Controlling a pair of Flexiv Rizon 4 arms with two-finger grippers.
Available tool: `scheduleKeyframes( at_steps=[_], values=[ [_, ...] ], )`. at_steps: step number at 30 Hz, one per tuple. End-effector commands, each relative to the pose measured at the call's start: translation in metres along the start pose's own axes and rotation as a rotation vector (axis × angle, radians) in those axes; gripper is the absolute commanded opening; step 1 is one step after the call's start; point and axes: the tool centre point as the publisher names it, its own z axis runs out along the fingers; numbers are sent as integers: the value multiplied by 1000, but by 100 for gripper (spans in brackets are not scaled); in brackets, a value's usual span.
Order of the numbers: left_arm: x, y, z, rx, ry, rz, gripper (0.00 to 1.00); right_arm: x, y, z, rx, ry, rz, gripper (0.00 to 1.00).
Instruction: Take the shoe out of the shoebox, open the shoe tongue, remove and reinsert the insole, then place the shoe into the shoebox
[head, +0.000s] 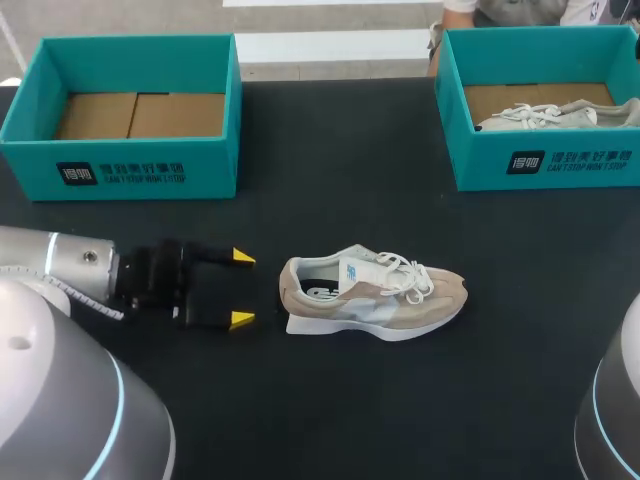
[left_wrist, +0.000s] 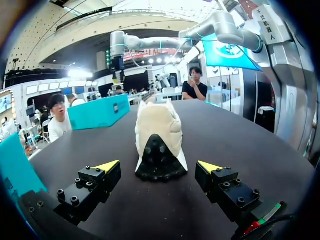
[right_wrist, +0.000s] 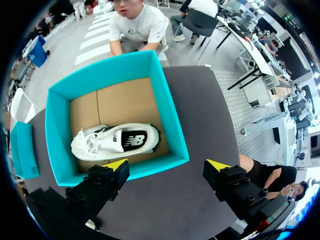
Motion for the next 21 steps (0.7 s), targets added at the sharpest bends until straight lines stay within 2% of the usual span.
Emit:
scheduleKeyframes(
  at_steps=[1, 4, 21],
  values=[
    [-2, -1, 20, -8, 6, 2, 100, 0, 0, 0, -1, 0, 0, 100],
    [-1, -4, 27, -20, 9, 3, 100, 0, 0, 0, -1, 0, 0, 100],
    [1, -4, 30, -21, 13, 8, 100, 0, 0, 0, -1, 0, 0, 100]
  ],
)
